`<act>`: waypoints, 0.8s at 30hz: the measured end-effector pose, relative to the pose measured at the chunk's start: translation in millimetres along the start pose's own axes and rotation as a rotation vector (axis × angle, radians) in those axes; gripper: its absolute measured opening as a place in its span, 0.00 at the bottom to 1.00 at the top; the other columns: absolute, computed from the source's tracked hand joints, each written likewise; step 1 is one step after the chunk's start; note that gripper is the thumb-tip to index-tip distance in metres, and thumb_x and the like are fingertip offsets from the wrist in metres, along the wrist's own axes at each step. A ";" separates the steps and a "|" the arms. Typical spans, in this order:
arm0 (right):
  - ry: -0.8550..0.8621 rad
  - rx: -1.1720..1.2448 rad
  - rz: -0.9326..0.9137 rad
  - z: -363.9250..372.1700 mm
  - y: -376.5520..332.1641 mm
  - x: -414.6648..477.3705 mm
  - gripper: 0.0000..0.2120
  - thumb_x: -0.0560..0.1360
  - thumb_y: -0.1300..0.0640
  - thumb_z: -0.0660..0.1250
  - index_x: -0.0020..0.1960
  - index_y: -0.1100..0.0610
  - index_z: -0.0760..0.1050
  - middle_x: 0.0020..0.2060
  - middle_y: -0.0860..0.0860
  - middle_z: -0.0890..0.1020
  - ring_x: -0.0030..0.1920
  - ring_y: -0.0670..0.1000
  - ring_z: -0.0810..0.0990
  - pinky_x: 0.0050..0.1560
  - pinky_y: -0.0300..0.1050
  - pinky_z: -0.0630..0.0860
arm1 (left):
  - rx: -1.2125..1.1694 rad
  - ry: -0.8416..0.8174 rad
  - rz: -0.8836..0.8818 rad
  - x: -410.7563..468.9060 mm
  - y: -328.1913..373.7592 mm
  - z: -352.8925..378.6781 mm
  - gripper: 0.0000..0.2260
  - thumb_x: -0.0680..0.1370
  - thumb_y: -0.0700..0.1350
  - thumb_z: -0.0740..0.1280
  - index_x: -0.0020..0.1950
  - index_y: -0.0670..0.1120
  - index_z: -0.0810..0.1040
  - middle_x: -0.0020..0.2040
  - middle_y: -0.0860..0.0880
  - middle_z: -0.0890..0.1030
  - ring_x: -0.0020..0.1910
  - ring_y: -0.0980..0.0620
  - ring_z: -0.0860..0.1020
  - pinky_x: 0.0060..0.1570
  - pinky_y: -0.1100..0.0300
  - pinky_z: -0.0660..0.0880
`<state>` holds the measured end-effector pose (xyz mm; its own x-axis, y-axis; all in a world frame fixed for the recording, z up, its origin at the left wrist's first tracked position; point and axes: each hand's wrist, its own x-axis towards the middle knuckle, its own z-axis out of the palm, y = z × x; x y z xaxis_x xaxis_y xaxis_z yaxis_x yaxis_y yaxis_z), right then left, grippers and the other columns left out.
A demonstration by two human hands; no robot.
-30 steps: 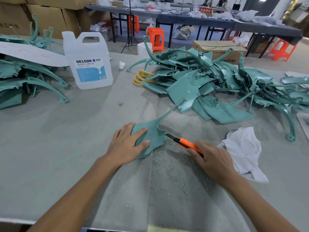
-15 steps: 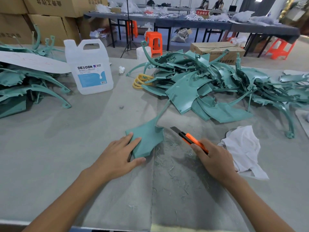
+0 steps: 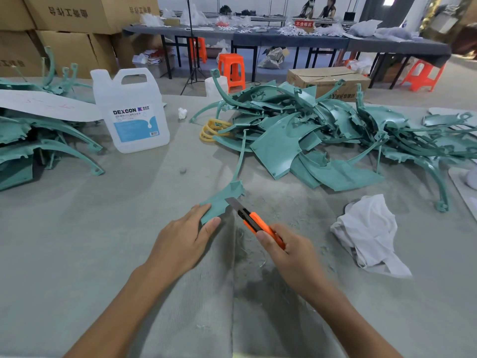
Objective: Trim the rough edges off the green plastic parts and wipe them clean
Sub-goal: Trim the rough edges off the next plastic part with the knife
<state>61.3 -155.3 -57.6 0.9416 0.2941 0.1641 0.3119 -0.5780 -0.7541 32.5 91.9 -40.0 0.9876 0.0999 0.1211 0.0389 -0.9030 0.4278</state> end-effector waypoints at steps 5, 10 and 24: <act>-0.036 0.028 -0.010 6.5 -3.5 -0.6 0.18 0.79 0.34 0.60 0.45 0.47 0.74 0.30 0.45 0.76 0.27 0.44 0.72 0.29 0.40 0.65 | -0.006 -0.015 -0.020 -1.7 4.8 -2.3 0.29 0.80 0.66 0.44 0.76 0.55 0.64 0.66 0.52 0.77 0.57 0.45 0.78 0.52 0.52 0.71; -0.051 0.007 -0.002 10.1 -4.8 -1.3 0.19 0.80 0.34 0.60 0.45 0.48 0.75 0.34 0.50 0.79 0.28 0.45 0.73 0.30 0.45 0.68 | -0.006 -0.016 -0.025 -0.6 5.1 -1.9 0.32 0.79 0.68 0.43 0.76 0.55 0.64 0.67 0.52 0.77 0.56 0.45 0.78 0.53 0.50 0.73; 0.143 -0.305 0.126 -16.9 0.5 31.0 0.15 0.82 0.37 0.58 0.45 0.46 0.69 0.29 0.47 0.76 0.32 0.51 0.77 0.31 0.48 0.69 | -0.179 -0.004 -0.049 2.2 -8.4 -3.9 0.31 0.77 0.71 0.44 0.74 0.60 0.67 0.48 0.59 0.80 0.44 0.54 0.76 0.44 0.58 0.69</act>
<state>92.8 -159.4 -42.1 0.9765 0.1091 0.1859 0.1957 -0.8099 -0.5530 33.7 101.3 -39.8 0.9858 0.1400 0.0929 0.0596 -0.8083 0.5858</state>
